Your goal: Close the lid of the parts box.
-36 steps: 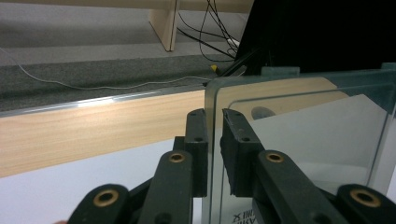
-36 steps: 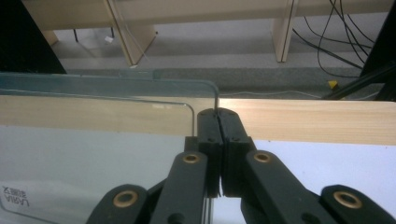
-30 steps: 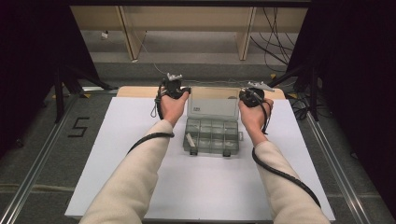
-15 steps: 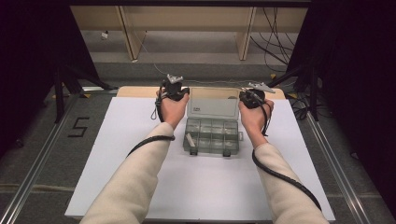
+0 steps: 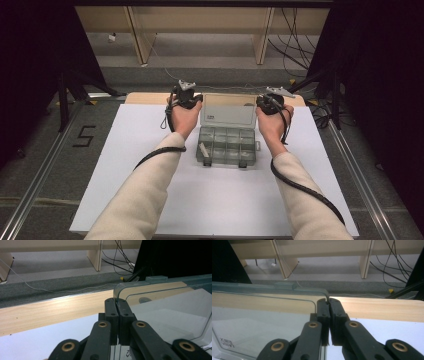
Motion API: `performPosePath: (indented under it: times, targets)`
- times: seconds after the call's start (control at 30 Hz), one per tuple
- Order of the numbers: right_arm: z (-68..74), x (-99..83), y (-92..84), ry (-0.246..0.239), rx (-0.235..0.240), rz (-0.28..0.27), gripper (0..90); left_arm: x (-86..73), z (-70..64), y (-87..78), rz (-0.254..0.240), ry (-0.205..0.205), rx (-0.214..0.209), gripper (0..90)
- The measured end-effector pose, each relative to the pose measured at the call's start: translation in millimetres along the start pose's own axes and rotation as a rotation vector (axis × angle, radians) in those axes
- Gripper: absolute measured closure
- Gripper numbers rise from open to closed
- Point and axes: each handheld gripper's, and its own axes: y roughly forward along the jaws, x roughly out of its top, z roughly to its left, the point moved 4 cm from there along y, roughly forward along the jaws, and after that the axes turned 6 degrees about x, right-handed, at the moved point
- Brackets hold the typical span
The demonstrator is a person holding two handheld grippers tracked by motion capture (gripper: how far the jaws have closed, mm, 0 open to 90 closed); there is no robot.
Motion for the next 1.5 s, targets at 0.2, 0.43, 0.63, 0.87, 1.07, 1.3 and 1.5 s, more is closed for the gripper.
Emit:
performPosePath:
  times: [0.2, 0.43, 0.63, 0.87, 1.07, 1.3, 1.5]
  targets:
    - [1.8, -1.8, -5.3, -0.009, -0.004, -0.012, 87.7, -2.1, -1.1, -5.1, -0.012, -0.001, 0.002, 87.9]
    - [5.2, -4.3, -12.4, -0.016, -0.002, -0.028, 87.8, -5.0, -2.6, -11.8, -0.027, 0.013, 0.003, 87.9]
    - [7.0, -6.3, -18.3, -0.019, 0.003, -0.026, 87.9, -7.2, -2.7, -16.2, -0.034, 0.017, -0.006, 88.0]
    - [8.2, -8.8, -23.3, -0.035, 0.004, -0.039, 87.9, -9.0, -3.8, -21.5, -0.039, 0.032, -0.007, 87.9]
    - [10.1, -10.7, -27.7, -0.037, 0.008, -0.044, 87.9, -11.7, -4.2, -25.0, -0.053, 0.039, -0.008, 87.9]
    - [11.5, -13.9, -32.1, -0.043, 0.008, -0.060, 87.9, -12.8, -4.8, -28.0, -0.052, 0.054, -0.006, 88.0]
    - [13.4, -16.4, -36.8, -0.049, 0.013, -0.056, 87.9, -15.0, -5.6, -31.7, -0.058, 0.070, -0.006, 88.0]
